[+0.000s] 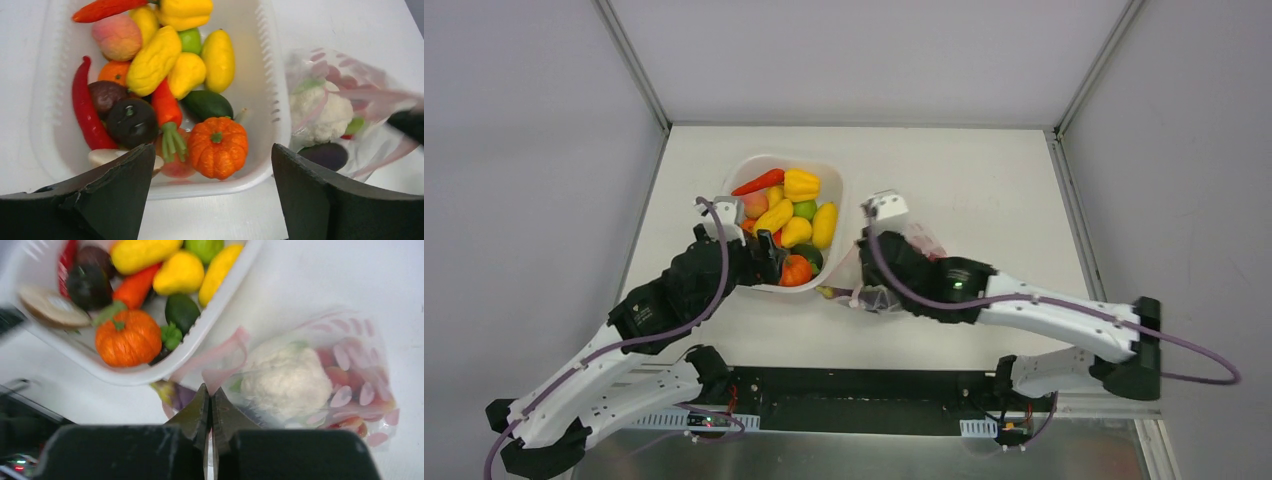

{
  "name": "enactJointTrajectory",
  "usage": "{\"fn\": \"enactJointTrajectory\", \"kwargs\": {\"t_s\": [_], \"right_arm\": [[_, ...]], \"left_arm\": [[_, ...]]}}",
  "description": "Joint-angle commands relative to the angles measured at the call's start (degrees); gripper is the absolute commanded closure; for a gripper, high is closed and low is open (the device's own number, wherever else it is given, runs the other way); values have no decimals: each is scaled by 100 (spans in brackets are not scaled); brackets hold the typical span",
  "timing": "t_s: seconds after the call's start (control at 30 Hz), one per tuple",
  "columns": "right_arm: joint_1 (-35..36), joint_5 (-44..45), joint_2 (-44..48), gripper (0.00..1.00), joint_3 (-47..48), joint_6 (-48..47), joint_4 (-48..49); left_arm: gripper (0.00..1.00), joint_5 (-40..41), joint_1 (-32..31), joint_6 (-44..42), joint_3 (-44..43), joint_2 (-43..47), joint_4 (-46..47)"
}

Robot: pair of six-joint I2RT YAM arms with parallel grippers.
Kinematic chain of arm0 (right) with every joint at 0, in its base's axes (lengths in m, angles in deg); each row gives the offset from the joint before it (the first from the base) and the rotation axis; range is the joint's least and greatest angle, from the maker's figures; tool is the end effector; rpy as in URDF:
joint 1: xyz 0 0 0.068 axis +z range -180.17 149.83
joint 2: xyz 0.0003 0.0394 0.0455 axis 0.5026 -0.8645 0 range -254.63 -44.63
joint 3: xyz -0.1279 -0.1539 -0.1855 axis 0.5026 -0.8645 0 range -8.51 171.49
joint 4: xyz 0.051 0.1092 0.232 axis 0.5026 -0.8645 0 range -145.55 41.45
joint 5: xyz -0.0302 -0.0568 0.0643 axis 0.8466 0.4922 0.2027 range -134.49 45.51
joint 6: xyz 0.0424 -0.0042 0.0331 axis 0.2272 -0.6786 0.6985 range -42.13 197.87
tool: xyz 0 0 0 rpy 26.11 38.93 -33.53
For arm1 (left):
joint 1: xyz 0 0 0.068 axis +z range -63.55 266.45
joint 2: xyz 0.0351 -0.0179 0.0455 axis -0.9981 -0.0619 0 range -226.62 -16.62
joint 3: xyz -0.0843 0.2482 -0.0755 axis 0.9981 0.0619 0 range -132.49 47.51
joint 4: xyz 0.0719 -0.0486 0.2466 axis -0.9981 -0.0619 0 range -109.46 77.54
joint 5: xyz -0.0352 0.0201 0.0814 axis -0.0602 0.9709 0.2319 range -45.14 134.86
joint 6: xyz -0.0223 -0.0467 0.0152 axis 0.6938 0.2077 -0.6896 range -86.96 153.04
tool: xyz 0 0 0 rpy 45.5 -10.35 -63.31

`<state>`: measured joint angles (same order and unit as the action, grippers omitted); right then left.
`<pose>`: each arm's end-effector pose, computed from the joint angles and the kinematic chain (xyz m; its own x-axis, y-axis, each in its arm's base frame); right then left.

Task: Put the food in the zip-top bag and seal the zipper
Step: Pick up the zipper food storage bag at the center of the board, then adjust the fake vegetable in the zipper food storage bag.

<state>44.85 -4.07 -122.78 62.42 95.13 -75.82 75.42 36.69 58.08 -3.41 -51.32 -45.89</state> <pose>0.0998 0.2836 0.3433 -0.3169 -0.3107 -0.8961 -0.5270 0.8432 -0.1060 0.0924 -0.0811 0.3588 -0.3186 -0.1877 -0.9291 0.2305 0.9354 -0.2680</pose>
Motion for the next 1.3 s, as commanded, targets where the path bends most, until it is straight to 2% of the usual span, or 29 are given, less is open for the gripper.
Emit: {"fn": "enactJointTrajectory", "kwargs": {"t_s": [0.0, 0.07, 0.13, 0.37, 0.53, 0.73, 0.83, 0.9, 1.0, 1.1, 1.27], "right_arm": [[-758, -795, 1683, 100, -315, -403, 631], [-1163, -1455, 2085, 100, -405, -488, 698], [-1425, -1705, 2326, 100, -451, -540, 692], [-1825, -1884, 2360, 100, -488, -546, 671], [-1872, -1983, 2294, 100, -585, -445, 817], [-1986, -2112, 2301, 100, -651, -445, 874], [-2009, -2243, 2298, 100, -664, -409, 881], [-2026, -2295, 2305, 100, -684, -380, 900], [-2041, -2356, 2322, 100, -735, -341, 959], [-2037, -2391, 2330, 100, -763, -281, 969], [-2045, -2449, 2354, 100, -846, -201, 989]], "left_arm": [[13, -1513, 55, -739, -484, -376, 543], [13, -2212, 54, -927, -697, -683, 715], [14, -2823, 54, -1099, -1001, -1057, 817], [20, -4443, 56, -1395, -1997, -2133, 937], [31, -4801, 58, -1854, -2513, -2414, 245], [31, -5025, 55, -2533, -3123, -3023, -1119], [27, -5034, 65, -2906, -3318, -3343, -1645], [24, -5061, 76, -3068, -3309, -3500, -1701], [24, -5281, 226, -3127, -3382, -3796, -1618], [29, -5621, 353, -3137, -3556, -4068, -1701], [36, -5717, 434, -3141, -3507, -4167, -1674]]}}
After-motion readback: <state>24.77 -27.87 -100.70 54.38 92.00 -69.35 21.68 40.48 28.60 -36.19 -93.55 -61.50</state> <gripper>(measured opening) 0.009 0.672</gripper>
